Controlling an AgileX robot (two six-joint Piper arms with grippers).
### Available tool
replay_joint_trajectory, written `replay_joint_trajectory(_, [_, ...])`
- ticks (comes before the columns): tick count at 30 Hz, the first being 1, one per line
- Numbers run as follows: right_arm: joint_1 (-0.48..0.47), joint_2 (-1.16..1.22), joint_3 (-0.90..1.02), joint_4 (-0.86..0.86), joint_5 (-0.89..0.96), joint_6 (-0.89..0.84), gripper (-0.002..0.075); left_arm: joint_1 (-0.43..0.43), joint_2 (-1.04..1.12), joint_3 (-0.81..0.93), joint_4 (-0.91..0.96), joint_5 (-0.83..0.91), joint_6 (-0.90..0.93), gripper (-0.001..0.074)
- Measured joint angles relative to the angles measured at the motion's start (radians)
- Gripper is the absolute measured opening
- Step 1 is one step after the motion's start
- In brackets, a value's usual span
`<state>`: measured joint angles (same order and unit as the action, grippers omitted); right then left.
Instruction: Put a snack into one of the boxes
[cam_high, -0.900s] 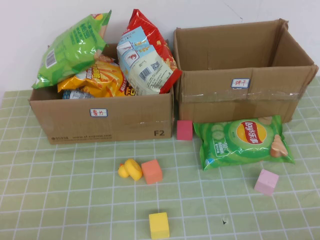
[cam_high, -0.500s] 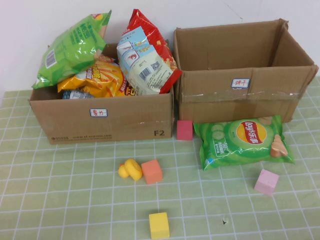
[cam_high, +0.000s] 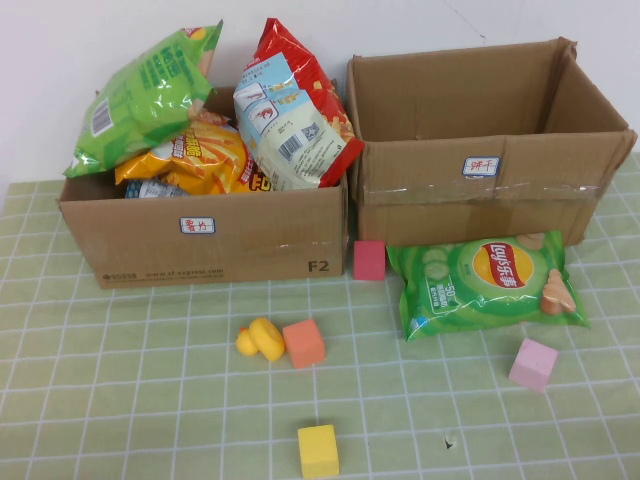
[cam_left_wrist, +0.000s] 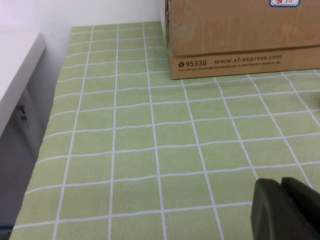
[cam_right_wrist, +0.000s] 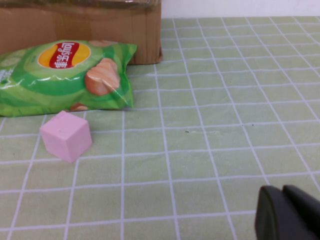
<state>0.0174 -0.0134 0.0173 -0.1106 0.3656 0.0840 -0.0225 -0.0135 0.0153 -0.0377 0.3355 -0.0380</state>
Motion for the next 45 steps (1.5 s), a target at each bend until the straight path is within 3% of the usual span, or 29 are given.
replay_joint_trajectory(8, [0.000, 0.000, 0.000, 0.000, 0.000, 0.000, -0.0002, 0.000, 0.000, 0.000, 0.000, -0.012, 0.000, -0.0002])
replay_joint_trajectory(13, [0.000, 0.000, 0.004, 0.000, -0.038, 0.000, -0.0002, 0.000, 0.000, 0.006, 0.000, -0.107, 0.000, -0.0002])
replay_joint_trajectory(22, [0.000, 0.000, 0.013, 0.000, -0.596, 0.000, -0.0002, 0.000, 0.000, 0.006, 0.000, -0.694, 0.000, -0.0002])
replay_joint_trajectory(28, [0.000, 0.000, 0.013, 0.057, -0.945, 0.015, -0.0002, 0.000, 0.000, 0.006, 0.000, -0.959, 0.000, -0.0002])
replay_joint_trajectory(33, [0.000, 0.000, 0.011, 0.174, -1.120, 0.019, -0.0002, 0.000, 0.000, 0.006, -0.002, -1.127, 0.000, -0.0002])
replay_joint_trajectory(38, [0.000, -0.002, -0.042, 0.252, -1.083, 0.021, -0.0002, 0.000, 0.000, 0.006, -0.004, -1.260, -0.002, -0.0002])
replay_joint_trajectory(45, [0.000, 0.010, -0.290, 0.209, -0.817, 0.021, -0.0002, 0.000, -0.002, 0.006, -0.005, -1.400, -0.034, -0.0002])
